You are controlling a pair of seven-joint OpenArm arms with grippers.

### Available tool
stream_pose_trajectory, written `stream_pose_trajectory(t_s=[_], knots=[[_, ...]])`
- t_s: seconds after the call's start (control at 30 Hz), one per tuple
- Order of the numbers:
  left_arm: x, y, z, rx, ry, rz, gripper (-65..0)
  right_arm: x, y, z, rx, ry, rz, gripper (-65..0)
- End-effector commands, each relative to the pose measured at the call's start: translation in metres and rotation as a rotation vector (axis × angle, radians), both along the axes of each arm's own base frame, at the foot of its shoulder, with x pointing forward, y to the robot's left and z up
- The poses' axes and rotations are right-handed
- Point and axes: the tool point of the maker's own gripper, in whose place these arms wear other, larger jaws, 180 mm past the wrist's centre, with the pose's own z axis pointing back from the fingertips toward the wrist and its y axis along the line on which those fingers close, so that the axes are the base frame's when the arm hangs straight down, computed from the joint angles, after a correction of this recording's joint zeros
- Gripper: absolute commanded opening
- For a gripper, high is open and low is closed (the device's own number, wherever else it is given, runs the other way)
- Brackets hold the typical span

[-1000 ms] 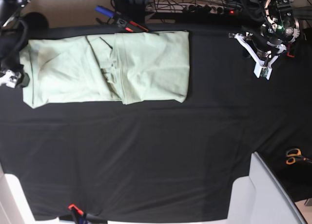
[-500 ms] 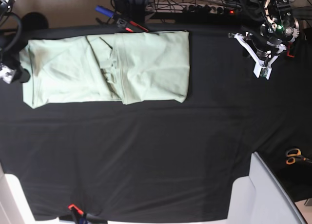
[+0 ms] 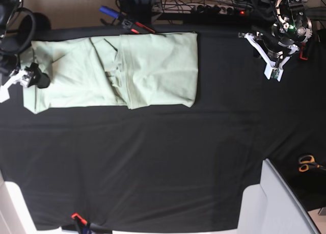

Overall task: Fold the T-shirt properly
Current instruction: 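Grasp the shirt end with the right gripper and drag it toward the arms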

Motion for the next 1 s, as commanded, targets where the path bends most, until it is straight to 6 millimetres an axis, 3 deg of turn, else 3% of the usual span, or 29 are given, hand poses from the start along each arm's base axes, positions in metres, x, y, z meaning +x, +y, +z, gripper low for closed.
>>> stream_pose_trajectory(t_s=[0.0,0.13,0.37,0.77,0.83,0.97], knots=[[0.006,0.005,0.007,0.014,-0.028,-0.003,-65.0,-0.021,0.000,-0.010,-0.019,0.090,0.040,-6.2],[0.008,0.004,0.007,0.013,-0.031,-0.007,-65.0,-0.030,0.002,-0.014,-0.018,0.110,0.049,-6.2],[0.008,0.003,0.007,0.012,-0.031,-0.008,-65.0,-0.033,0.038,-0.025,0.019,0.131,0.132,-6.2],[0.009,0.006,0.008,0.016,-0.034,-0.003,-65.0,-0.038,0.044,-0.028,0.029,0.147,0.139,-6.5],[0.009,0.005,0.008,0.016,-0.034,-0.004,-65.0,-0.043,0.051,-0.031,0.042,0.154,0.141,-10.3],[0.009,0.005,0.008,0.015,-0.035,-0.006,-65.0,-0.048,0.062,-0.035,0.046,0.171,0.185,-24.8]])
